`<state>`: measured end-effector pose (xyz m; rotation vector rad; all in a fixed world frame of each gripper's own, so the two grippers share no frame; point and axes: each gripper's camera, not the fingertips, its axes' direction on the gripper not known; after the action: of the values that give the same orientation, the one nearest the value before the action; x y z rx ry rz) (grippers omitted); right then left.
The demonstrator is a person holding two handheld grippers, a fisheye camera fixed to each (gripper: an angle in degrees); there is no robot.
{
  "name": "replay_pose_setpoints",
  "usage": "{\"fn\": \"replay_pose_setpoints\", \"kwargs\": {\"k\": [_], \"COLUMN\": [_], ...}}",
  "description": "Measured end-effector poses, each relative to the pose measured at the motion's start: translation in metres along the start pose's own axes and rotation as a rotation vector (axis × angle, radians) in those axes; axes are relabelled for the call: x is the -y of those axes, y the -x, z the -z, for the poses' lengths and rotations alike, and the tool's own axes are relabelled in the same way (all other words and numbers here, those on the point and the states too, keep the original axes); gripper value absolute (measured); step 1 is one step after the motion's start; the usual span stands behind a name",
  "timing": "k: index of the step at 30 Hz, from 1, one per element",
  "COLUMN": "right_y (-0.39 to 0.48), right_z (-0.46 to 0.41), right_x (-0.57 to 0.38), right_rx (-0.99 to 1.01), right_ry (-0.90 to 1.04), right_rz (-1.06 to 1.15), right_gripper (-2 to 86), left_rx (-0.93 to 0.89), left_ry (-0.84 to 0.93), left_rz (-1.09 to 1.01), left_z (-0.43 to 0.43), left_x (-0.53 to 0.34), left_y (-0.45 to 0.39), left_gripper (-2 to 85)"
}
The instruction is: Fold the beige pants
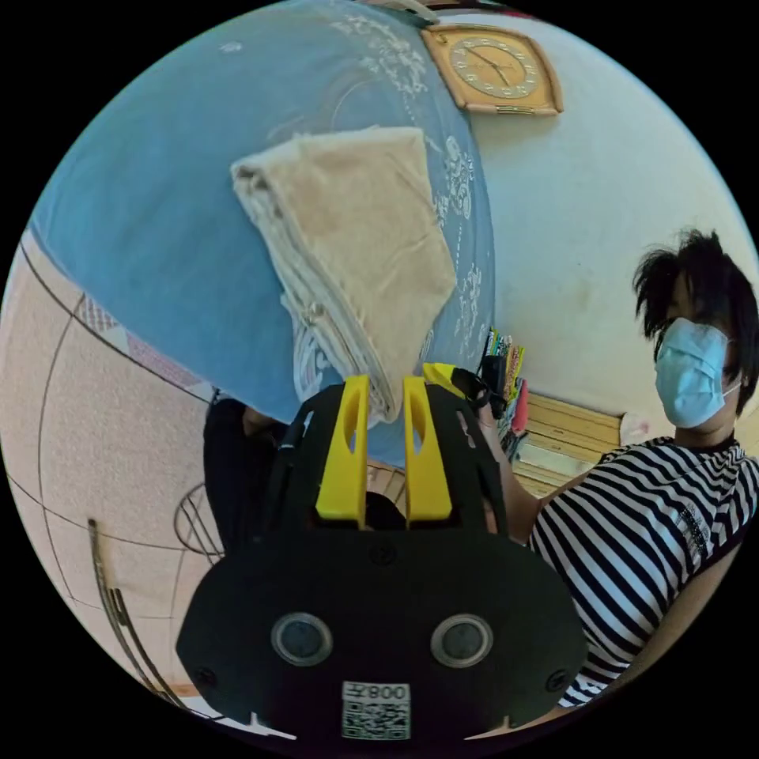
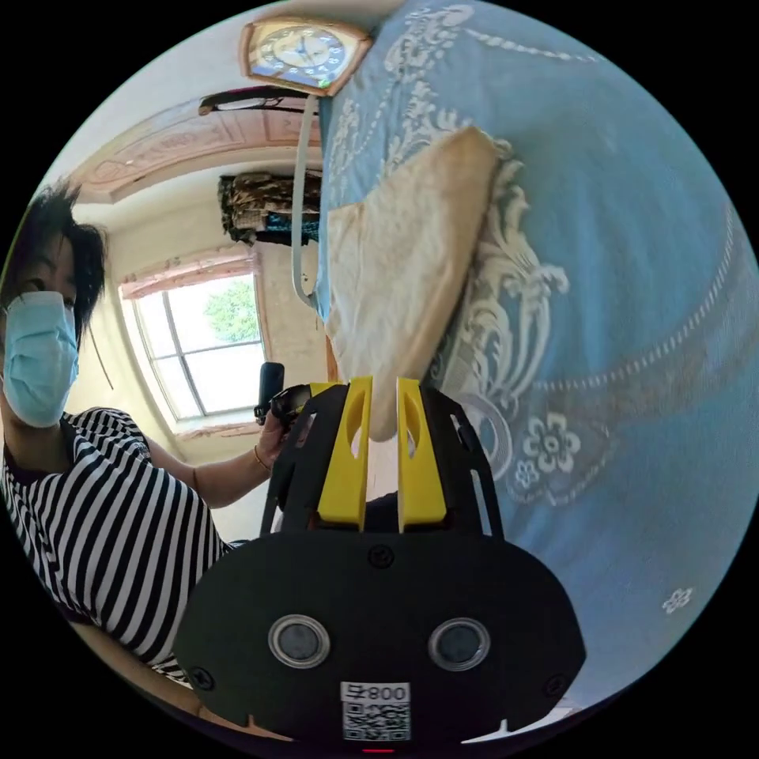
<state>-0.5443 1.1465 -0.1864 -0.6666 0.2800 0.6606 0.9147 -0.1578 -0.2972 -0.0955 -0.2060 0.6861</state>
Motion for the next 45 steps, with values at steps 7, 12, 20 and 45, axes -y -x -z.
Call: {"fn": "replay_pose_setpoints", "kwargs": {"k": [7, 12, 20, 45], "right_y": [-0.046, -0.066, -0.098, -0.131], "right_z": [-0.015, -0.017, -0.019, 0.043], "right_x": [-0.013, -0.022, -0.04, -0.115], "right_rx": [0.147, 0.211, 0.341, 0.379], "right_ry": [0.025, 0.015, 0.032, -0.037], "right_rz": [-0.087, -0.101, -0.149, -0.043], "right_gripper": [8.7, 8.6, 9.5, 1.2], "left_rx": [-0.186, -0.235, -0.279, -0.538], "left_ry": [0.076, 0.058, 0.05, -0.473], "left_rz": [0.153, 0.197, 0.157, 0.277], "left_z": [-0.043, -0.042, -0.027, 0.037], "left_x": [-0.005, -0.006, -0.013, -0.048], "left_y": [0.025, 0.025, -0.005, -0.105], "left_gripper": [10.0, 7.6, 7.0, 9.3]}}
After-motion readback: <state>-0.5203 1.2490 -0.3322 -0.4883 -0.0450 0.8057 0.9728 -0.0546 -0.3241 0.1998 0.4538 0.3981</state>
